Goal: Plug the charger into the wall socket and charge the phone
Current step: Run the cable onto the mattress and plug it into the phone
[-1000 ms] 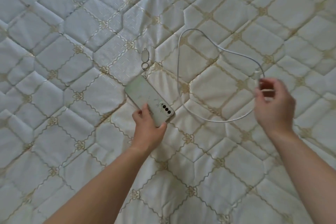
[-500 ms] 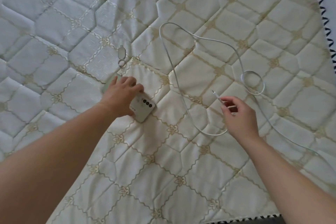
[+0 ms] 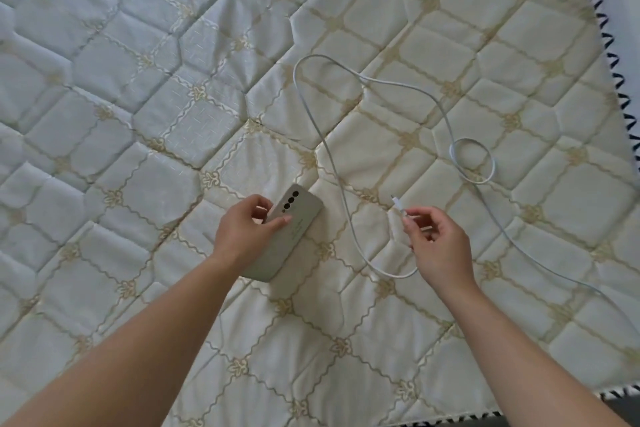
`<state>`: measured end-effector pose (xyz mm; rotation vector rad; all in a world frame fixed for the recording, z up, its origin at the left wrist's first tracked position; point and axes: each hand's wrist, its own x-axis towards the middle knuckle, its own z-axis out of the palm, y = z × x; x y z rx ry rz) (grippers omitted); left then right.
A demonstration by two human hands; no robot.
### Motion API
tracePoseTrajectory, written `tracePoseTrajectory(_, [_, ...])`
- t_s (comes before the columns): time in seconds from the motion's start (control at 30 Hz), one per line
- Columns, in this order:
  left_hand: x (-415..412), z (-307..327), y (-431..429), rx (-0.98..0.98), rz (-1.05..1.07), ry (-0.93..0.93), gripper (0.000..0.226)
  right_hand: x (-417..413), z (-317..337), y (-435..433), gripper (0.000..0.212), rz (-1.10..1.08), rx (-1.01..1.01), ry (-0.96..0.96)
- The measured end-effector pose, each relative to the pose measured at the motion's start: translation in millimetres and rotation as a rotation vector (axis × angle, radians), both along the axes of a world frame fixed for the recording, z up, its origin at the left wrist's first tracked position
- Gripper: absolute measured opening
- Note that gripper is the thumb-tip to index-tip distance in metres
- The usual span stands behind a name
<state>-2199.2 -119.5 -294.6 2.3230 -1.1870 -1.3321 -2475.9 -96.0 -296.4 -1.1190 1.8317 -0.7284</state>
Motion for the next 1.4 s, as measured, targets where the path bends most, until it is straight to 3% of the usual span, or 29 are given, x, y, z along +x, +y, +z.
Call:
tracePoseTrajectory(0.17, [-27, 2, -15, 0.172, 0.573, 0.501, 0.013, -3, 5, 0, 0.019, -0.011, 0.032, 0.007])
tracePoseTrajectory(0.23, [-34, -6, -14, 0.207, 0.547, 0.422, 0.024, -2, 5, -1, 0.014, -0.016, 0.041, -0.005])
tracePoseTrajectory(0.33, [-42, -14, -2, 0.098, 0.206, -0.06, 0.067, 0, 6, -5, 0.01, -0.018, 0.038, -0.028])
tracePoseTrajectory(0.4, [-44, -9, 3, -0.082, -0.021, -0.233, 0.09, 3, 6, -9, 0.005, -0.019, 0.038, -0.028])
tracePoseTrajectory(0.47, [-43, -7, 2, -0.258, -0.399, -0.292, 0.088, 5, 6, -12, 0.005, -0.033, 0.033, -0.035])
tracePoseTrajectory(0.57, [-43, -11, -9, -0.238, -1.022, -0.262, 0.081, 4, 4, -13, 0.006, -0.042, 0.044, -0.034])
tracePoseTrajectory(0.7, [-49, -25, -23, -0.199, -1.264, -0.328, 0.095, 1, 0, -9, 0.005, -0.026, 0.078, -0.03])
tracePoseTrajectory(0.83, [-48, -23, -31, -0.292, -1.283, -0.341, 0.091, 0, 0, -3, 0.009, 0.001, 0.116, -0.051])
tracePoseTrajectory(1.03, [-46, -3, -25, -0.418, -1.052, -0.226, 0.088, 10, 8, 1, 0.011, 0.103, 0.18, -0.081])
tracePoseTrajectory(1.4, [-40, 8, -13, -0.326, -0.852, -0.045, 0.096, 12, 25, 10, 0.013, 0.204, 0.181, -0.083])
